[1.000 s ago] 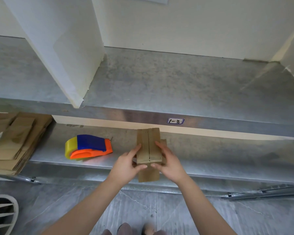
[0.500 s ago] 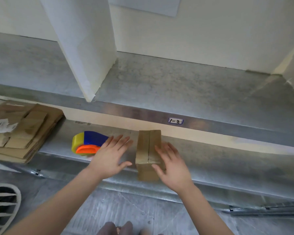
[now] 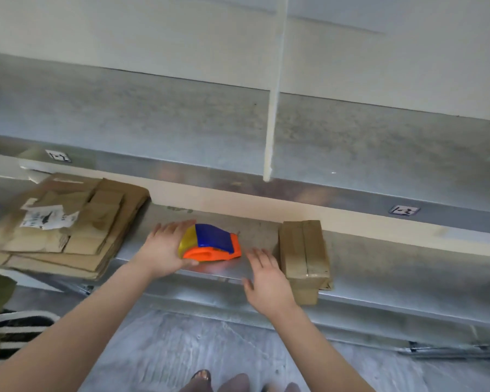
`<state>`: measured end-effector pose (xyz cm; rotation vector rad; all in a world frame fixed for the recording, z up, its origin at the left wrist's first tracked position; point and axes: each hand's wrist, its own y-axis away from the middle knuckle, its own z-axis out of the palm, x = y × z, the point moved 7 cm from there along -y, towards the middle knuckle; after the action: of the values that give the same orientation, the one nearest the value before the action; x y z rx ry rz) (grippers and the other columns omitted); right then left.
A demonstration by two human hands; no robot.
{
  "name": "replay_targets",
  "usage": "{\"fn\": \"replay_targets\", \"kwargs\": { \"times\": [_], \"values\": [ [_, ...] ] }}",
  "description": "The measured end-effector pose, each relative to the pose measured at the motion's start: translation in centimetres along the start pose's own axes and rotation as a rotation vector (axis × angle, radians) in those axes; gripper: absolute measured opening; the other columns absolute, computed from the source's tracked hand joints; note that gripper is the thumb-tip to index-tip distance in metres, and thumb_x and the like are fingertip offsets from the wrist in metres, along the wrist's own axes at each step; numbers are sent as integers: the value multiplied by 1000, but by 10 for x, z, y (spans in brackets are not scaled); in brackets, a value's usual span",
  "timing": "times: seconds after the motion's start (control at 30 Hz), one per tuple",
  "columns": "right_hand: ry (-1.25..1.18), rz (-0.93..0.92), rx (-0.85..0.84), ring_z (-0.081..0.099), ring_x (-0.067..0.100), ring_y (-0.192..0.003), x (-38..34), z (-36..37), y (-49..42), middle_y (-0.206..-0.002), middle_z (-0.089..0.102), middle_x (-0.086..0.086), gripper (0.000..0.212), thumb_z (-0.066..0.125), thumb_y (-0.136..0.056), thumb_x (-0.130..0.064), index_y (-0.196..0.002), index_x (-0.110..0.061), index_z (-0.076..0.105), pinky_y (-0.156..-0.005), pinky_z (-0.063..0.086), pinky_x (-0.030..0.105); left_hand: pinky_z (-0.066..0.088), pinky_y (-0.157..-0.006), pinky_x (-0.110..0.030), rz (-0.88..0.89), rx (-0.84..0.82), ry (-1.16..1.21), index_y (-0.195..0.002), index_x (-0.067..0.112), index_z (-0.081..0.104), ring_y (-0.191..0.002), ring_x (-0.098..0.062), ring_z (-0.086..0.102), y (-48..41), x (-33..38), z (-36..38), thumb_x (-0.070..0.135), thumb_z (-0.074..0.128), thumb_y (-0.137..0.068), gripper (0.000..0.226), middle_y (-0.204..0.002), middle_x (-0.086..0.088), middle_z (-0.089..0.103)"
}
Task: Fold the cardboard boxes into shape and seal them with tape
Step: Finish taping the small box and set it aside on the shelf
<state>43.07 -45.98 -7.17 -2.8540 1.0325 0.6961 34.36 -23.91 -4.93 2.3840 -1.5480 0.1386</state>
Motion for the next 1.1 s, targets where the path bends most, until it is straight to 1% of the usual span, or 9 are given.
{"fn": "replay_targets", "kwargs": {
  "times": [0.1, 0.2, 0.3, 0.4, 0.5, 0.63, 0.8, 0.97, 1.1],
  "values": [
    [-14, 121, -20, 19, 21, -146, 6, 20, 1, -158, 26, 5, 64, 47, -97, -34, -153, -15, 22, -118, 17, 27, 41, -91, -32, 35, -51, 253, -140, 29, 33, -114, -26, 56, -15, -2, 6, 60, 77, -59, 97, -125, 2, 60],
    [-42, 228, 5, 26, 23, -143, 11, 30, 1, -155, 32, 5, 68, 50, -94, -38, -153, -17, 24, -115, 23, 27, 39, -82, -27, 96, -83, 339, -139, 30, 35, -113, -22, 54, -27, 2, 9, 43, 83, -67, 88, -126, 2, 58],
    [-62, 280, 41, 29, 24, -141, 12, 29, 0, -153, 34, 6, 70, 52, -91, -42, -152, -19, 27, -115, 25, 28, 40, -86, -28, 134, -127, 331, -142, 29, 32, -115, -23, 52, -31, 7, 11, 53, 76, -67, 90, -130, 0, 55],
    [-53, 308, 34, 23, 22, -144, 14, 27, -2, -156, 29, 5, 69, 52, -94, -41, -153, -20, 23, -115, 22, 27, 46, -89, -32, 171, -129, 272, -143, 29, 28, -113, -26, 55, -30, 10, 16, 71, 54, -60, 97, -130, -3, 54],
    [-52, 323, 35, 23, 22, -144, 16, 28, -2, -156, 29, 5, 69, 53, -94, -41, -153, -21, 23, -116, 23, 28, 45, -82, -30, 174, -62, 258, -142, 26, 32, -108, -26, 56, -29, 4, 16, 61, 63, -66, 89, -126, -4, 56],
    [-60, 342, 33, 24, 21, -144, 20, 28, 6, -156, 30, 4, 68, 52, -95, -43, -153, -20, 24, -116, 24, 28, 43, -86, -32, 239, -58, 243, -141, 21, 38, -111, -30, 54, -20, -7, 11, 36, 72, -68, 82, -132, -6, 53],
    [-86, 319, 11, 24, 20, -145, 18, 27, 15, -157, 29, 3, 69, 50, -96, -44, -154, -23, 19, -115, 25, 28, 43, -89, -31, 322, -76, 160, -141, 29, 37, -111, -23, 53, 3, -23, 2, 22, 73, -68, 83, -131, -1, 53],
    [-77, 206, 28, 21, 19, -145, 10, 10, 23, -156, 28, 2, 69, 48, -96, -47, -154, -23, 19, -115, 23, 25, 32, -98, -21, 367, -34, 185, -139, 34, 37, -118, -13, 45, 31, -10, -16, 11, 73, -72, 80, -134, 11, 48],
    [27, 84, 103, 19, 21, -147, 4, -18, 33, -156, 31, 3, 77, 28, -86, -61, -153, -23, 24, -117, 26, 31, 22, -98, -5, 384, 25, 245, -131, 42, 33, -117, 0, 39, 48, 22, -43, 10, 78, -70, 83, -129, 20, 43]
  ]
}}
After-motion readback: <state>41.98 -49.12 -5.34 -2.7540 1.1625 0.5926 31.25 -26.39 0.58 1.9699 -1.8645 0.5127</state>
